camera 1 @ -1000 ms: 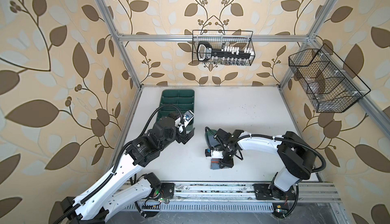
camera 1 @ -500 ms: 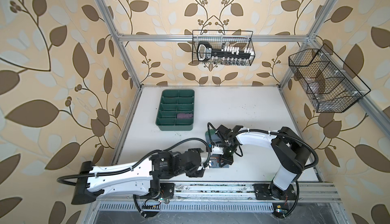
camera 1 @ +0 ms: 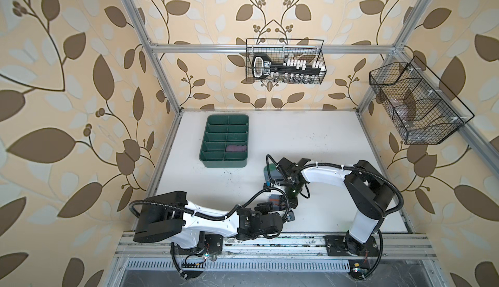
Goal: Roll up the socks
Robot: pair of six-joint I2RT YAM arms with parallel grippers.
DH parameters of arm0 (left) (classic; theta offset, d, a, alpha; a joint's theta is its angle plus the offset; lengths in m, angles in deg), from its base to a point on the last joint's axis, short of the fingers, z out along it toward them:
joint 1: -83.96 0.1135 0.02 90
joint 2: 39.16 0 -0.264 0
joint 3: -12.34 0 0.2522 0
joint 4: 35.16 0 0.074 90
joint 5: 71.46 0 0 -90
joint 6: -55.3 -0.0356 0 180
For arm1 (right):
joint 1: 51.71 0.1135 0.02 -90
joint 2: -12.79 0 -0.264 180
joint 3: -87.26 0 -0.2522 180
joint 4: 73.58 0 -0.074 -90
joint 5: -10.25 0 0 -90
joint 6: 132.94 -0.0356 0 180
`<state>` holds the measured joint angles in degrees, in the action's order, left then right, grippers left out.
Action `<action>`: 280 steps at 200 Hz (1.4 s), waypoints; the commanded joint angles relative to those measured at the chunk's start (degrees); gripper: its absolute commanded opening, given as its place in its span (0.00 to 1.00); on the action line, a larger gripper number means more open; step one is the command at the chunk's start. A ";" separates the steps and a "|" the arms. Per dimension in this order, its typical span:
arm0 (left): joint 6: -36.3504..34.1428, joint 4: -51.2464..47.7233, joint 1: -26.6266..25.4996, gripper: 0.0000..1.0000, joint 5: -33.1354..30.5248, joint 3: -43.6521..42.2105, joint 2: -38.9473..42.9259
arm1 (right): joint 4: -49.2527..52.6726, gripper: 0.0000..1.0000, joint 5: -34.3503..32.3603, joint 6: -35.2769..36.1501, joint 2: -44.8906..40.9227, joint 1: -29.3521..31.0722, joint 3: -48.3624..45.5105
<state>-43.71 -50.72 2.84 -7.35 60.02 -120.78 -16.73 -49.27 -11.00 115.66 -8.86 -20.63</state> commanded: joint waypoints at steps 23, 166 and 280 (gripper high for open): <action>3.43 6.20 4.53 0.46 6.03 -0.53 -5.84 | -2.04 0.04 -3.53 2.21 0.34 -0.36 -0.38; 6.37 -9.41 17.71 0.00 37.76 6.68 -6.66 | -43.50 0.57 -36.75 -17.23 -54.85 -15.60 -24.23; 2.17 -18.23 33.31 0.00 66.85 17.09 -24.22 | -16.73 0.70 -46.15 11.28 -66.49 16.55 -36.02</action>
<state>-39.41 -62.48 36.08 58.72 77.11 -140.48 -38.70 -84.46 -8.92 48.52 -3.54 -51.14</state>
